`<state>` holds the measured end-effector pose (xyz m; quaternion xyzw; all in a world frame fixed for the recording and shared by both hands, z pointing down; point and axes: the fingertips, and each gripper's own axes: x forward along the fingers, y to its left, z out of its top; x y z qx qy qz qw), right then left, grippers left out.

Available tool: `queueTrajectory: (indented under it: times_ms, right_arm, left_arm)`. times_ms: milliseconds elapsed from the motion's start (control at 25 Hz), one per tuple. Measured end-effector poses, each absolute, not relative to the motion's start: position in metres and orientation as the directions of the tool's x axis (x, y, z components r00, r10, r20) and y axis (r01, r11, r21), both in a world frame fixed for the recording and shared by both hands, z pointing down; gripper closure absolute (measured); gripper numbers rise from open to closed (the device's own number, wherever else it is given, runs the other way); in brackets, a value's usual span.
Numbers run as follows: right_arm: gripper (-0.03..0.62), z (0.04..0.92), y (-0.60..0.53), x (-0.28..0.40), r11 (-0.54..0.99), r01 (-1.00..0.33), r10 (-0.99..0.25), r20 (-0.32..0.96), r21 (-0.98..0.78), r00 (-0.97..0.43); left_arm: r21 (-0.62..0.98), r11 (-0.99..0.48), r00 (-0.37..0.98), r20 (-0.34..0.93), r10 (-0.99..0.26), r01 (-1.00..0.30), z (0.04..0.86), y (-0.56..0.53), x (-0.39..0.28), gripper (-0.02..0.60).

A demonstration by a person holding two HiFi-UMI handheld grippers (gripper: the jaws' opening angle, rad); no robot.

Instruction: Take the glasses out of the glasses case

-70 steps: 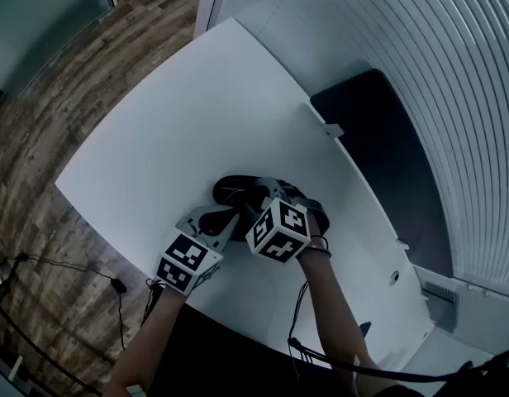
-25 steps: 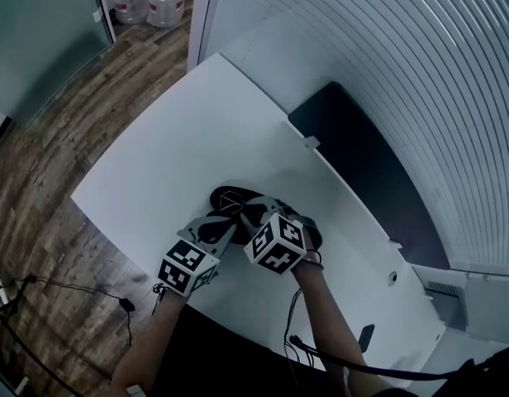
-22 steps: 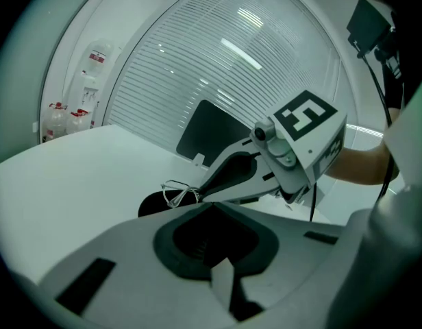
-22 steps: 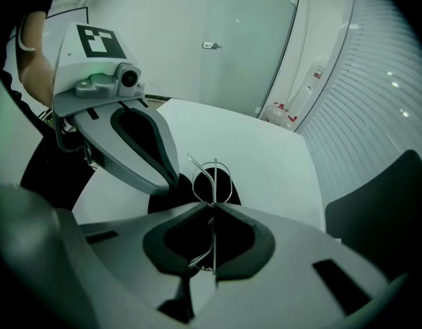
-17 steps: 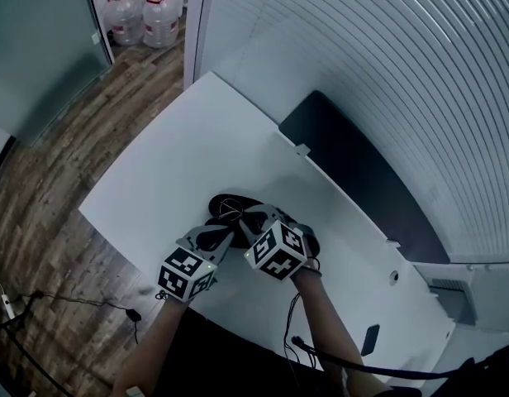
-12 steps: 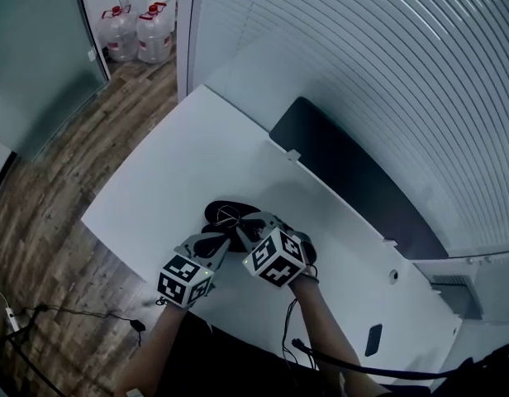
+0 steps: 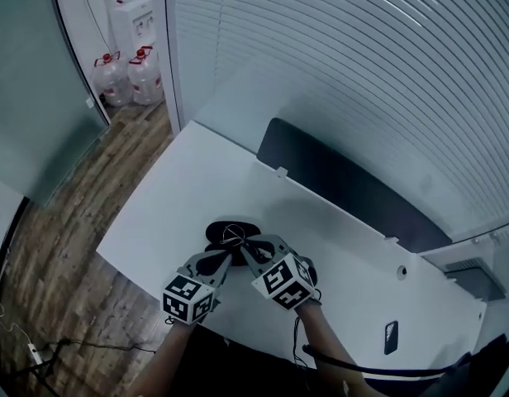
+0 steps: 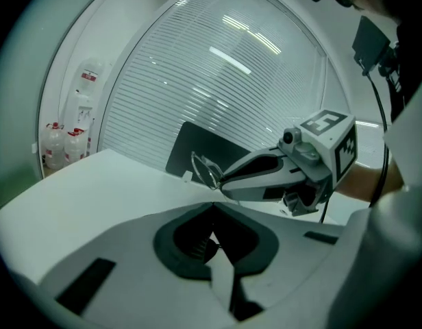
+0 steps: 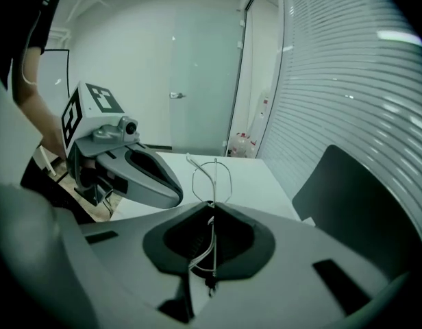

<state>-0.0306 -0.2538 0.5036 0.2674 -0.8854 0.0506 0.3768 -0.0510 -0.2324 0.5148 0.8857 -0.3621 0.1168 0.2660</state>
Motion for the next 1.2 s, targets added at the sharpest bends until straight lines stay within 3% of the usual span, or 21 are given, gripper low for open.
queueTrajectory:
  times_ms: [400, 1200]
  right_arm:
    - [0.553, 0.473, -0.236, -0.015, 0.764, -0.645, -0.542, 0.557, 0.016, -0.629]
    - [0.553, 0.45, -0.205, -0.008, 0.66, -0.74, -0.657, 0.376, -0.133, -0.654]
  left_arm:
    - [0.405, -0.627, 0.746, 0.332, -0.577, -0.665, 0.494, -0.225, -0.039, 0.572]
    - [0.37, -0.652, 0.745, 0.235, -0.624, -0.662, 0.462, -0.204, -0.042, 0.572]
